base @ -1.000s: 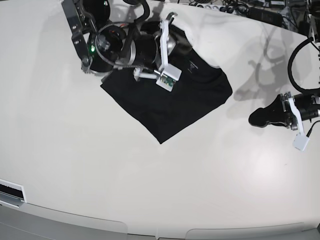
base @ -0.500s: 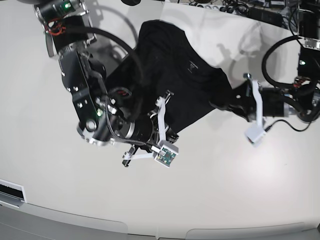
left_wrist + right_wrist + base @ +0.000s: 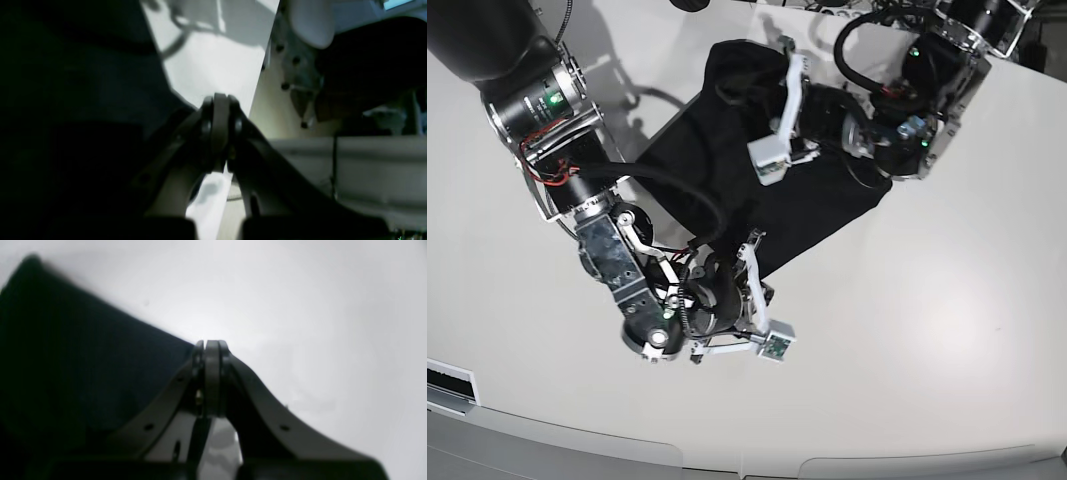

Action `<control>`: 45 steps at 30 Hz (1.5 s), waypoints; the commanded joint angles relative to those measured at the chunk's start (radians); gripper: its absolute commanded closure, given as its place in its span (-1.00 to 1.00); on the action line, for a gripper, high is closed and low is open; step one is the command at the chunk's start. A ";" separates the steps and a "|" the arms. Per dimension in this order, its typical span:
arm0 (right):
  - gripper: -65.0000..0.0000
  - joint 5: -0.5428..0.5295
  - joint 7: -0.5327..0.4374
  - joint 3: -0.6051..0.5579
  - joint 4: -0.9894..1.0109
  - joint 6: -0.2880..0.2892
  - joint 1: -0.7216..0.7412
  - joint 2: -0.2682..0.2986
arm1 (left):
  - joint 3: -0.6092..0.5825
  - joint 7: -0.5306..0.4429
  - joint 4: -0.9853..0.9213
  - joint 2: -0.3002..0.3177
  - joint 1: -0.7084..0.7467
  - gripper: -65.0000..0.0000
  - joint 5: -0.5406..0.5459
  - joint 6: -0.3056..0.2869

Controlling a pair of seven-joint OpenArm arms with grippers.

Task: Layout the t-shirt on the table in an organized manner, then fold the t-shirt properly
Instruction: 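Grasp the folded bundle's sides with both grippers, then pull the bundle's sides apart with both grippers to square it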

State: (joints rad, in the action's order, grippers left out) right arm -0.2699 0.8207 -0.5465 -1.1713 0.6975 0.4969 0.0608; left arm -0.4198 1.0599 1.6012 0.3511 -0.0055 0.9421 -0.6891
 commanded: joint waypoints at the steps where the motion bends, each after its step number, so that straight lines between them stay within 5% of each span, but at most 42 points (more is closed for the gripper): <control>1: 1.00 -0.010 -0.023 -0.013 0.004 0.001 0.042 -0.003 | -0.011 -0.033 0.016 -0.006 -0.002 1.00 -0.005 -0.009; 4: 1.00 0.040 -0.067 -0.073 0.053 -0.014 0.046 -0.005 | -0.054 -0.085 0.015 -0.033 0.018 1.00 -0.120 -0.009; 11: 1.00 0.233 -0.127 -0.174 0.125 -0.177 0.047 -0.011 | -0.103 -0.206 0.008 -0.041 0.047 1.00 -0.349 0.051; 19: 1.00 0.229 0.066 -0.175 0.127 -0.190 0.044 0.003 | -0.102 -0.251 -0.005 -0.014 0.022 1.00 -0.526 0.153; 26: 1.00 0.005 0.227 -0.175 0.104 -0.182 0.043 0.087 | -0.102 -0.244 -0.005 0.088 -0.082 1.00 -0.541 0.186; 31: 1.00 -0.196 0.325 -0.174 0.020 -0.222 0.032 0.212 | -0.102 -0.246 -0.005 0.175 -0.188 1.00 -0.579 0.186; 34: 1.00 -0.330 0.324 -0.173 -0.043 -0.187 -0.001 0.294 | -0.102 -0.252 -0.005 0.232 -0.268 1.00 -0.579 0.186; 39: 1.00 -0.288 0.269 -0.111 -0.068 -0.206 -0.038 0.322 | -0.101 -0.248 -0.005 0.289 -0.393 1.00 -0.515 0.201; 42: 1.00 -0.203 0.135 -0.014 -0.068 -0.257 -0.055 0.303 | -0.094 -0.204 -0.005 0.300 -0.429 1.00 -0.408 0.208; 45: 1.00 -0.169 0.024 0.085 -0.068 -0.243 -0.077 0.269 | -0.059 -0.163 -0.005 0.300 -0.420 1.00 -0.292 0.198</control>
State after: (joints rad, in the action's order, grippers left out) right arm -0.4263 0.8551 -0.4637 -1.2232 0.4538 0.3965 0.3294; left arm -0.4923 0.9150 1.5826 0.6369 -0.4061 0.6479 -0.4927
